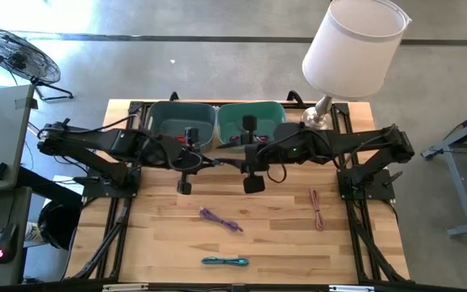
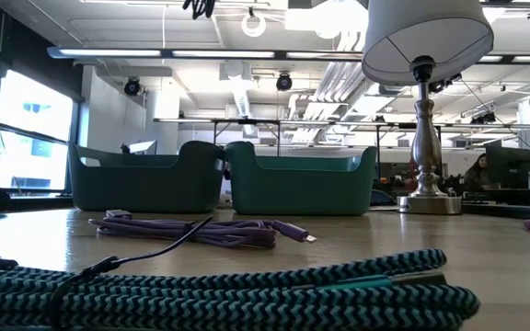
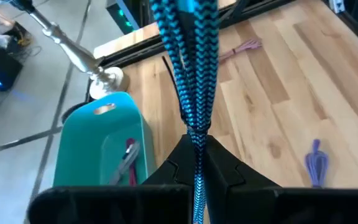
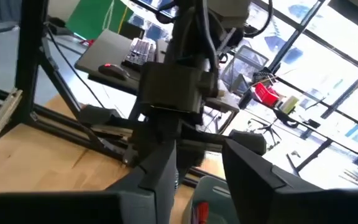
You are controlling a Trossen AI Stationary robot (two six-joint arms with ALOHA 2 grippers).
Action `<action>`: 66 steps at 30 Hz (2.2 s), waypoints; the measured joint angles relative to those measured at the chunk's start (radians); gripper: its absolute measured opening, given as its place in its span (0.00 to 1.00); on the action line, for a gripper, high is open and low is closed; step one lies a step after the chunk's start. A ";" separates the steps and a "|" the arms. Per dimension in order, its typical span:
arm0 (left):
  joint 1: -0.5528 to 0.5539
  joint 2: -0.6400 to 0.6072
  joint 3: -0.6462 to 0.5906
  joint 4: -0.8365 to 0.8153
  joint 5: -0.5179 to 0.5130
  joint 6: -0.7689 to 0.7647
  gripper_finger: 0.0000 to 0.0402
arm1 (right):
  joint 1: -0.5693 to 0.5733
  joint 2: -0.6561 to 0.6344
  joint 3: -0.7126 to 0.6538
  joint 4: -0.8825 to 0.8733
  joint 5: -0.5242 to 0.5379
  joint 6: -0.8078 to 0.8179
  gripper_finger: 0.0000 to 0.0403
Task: Pick & Place USB Port
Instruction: Put the black and blue charger cable into the green bin
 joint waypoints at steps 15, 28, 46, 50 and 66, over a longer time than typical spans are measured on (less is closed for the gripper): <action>0.000 -0.004 0.005 0.022 -0.031 -0.011 0.01 | 0.012 -0.027 -0.005 -0.035 -0.005 0.067 0.32; 0.000 -0.035 0.007 0.057 -0.058 0.003 0.01 | 0.019 -0.039 -0.006 -0.127 -0.008 0.115 0.32; 0.001 -0.046 0.007 0.108 -0.054 0.027 0.01 | -0.028 -0.019 -0.006 -0.112 -0.091 0.142 0.32; 0.001 -0.046 0.007 0.111 -0.052 0.028 0.01 | -0.046 -0.007 -0.006 -0.079 -0.124 0.144 0.32; 0.001 -0.046 0.007 0.128 -0.049 0.068 0.01 | -0.069 0.039 -0.006 -0.007 -0.213 0.112 0.31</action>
